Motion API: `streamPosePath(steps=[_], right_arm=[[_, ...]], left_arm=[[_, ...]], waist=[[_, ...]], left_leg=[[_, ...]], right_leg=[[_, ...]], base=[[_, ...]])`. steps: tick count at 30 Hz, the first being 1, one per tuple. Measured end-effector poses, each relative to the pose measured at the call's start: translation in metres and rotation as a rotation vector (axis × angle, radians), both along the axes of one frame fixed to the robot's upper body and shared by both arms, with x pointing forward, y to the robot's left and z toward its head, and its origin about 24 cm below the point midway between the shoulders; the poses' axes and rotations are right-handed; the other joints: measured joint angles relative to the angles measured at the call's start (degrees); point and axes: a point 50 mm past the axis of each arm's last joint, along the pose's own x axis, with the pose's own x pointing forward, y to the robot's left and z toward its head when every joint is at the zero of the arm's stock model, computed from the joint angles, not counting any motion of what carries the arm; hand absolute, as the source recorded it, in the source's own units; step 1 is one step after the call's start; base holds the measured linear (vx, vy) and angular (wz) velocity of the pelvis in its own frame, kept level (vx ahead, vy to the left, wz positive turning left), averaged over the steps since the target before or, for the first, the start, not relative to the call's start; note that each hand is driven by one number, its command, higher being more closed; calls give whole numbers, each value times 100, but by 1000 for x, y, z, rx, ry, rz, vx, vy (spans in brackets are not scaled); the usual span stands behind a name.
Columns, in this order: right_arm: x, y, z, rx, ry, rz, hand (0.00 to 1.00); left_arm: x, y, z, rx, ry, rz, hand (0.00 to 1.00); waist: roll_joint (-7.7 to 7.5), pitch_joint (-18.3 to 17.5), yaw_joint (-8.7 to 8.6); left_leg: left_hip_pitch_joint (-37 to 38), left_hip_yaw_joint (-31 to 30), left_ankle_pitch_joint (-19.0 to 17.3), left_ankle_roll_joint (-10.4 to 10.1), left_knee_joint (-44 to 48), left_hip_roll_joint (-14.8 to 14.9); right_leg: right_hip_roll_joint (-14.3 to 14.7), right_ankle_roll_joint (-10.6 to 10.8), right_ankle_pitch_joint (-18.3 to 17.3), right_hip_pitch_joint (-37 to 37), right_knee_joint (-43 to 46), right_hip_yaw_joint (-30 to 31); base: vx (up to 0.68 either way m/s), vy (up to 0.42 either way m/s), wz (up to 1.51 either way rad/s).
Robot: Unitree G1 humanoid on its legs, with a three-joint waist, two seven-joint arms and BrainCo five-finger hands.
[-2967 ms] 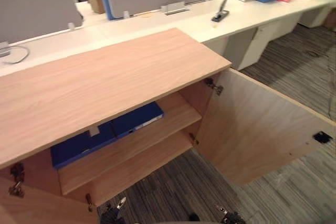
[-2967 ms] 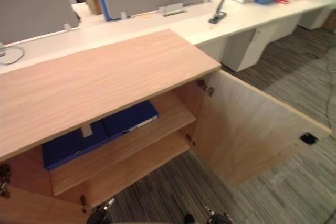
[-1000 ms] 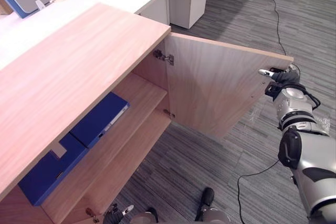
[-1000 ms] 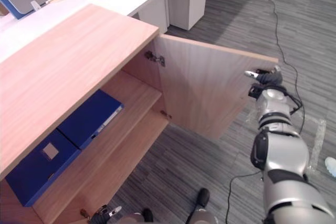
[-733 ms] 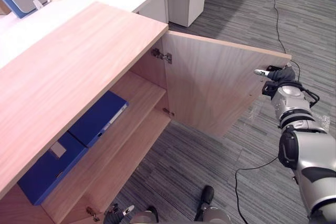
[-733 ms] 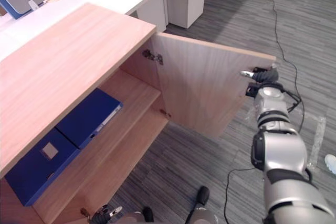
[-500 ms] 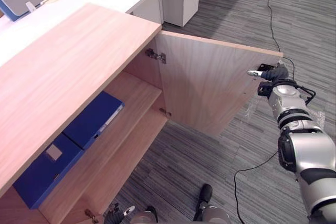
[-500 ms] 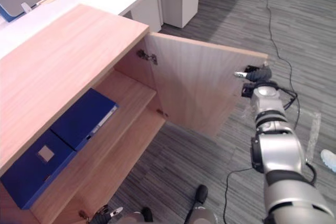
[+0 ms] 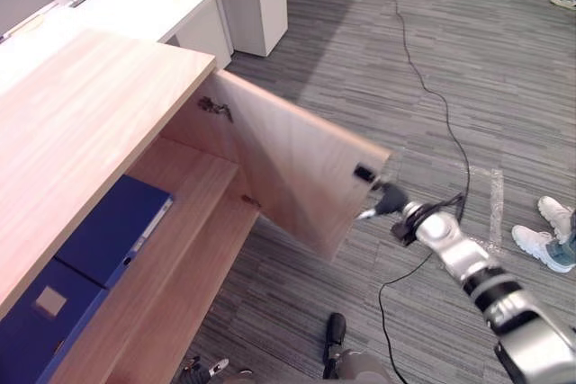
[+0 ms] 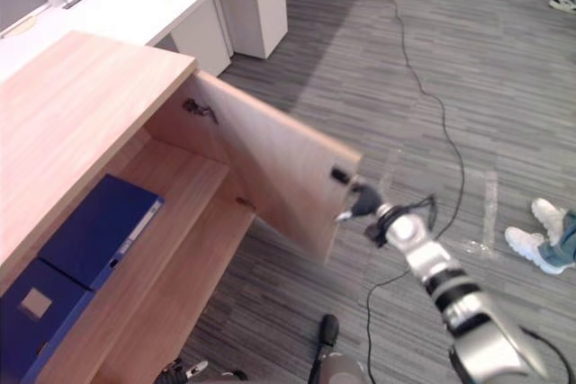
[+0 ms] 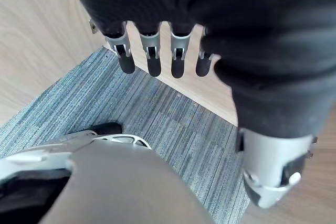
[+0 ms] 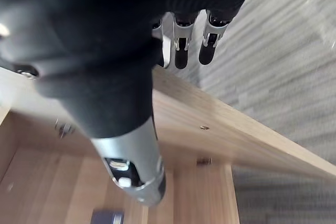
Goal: Walk over to the cabinet, pick up the folder, carry it to the office cabinet, place the folder inside the office cabinet, then close the office cabinet door
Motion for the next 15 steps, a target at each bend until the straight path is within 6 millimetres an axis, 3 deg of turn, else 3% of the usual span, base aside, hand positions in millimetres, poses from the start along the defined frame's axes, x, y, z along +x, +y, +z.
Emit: streamPosePath(steps=[4,10,15], right_arm=[[-51,35,-54,106,232,149,0],[-95,28,-112,48,448,59,0],[-119,23,-142,-10,558,-28,0]], left_arm=[[-1,2,0,-1,1,16,0],[-3,7,1,7,6,34,0],[-3,8,1,8,5,40,0]], waist=[[-109,-154,27],[-303,-263,53],[-330,-284,78]], left_leg=[[8,1,18,-5,-40,-29],[21,-11,35,38,-122,-188],[17,-24,20,59,-109,-204]], right_leg=[[-25,6,-14,0,-3,-4],[-185,55,57,1,-35,6],[-204,64,75,2,-34,13]], base=[[-16,17,2],[-64,61,4],[-24,51,0]])
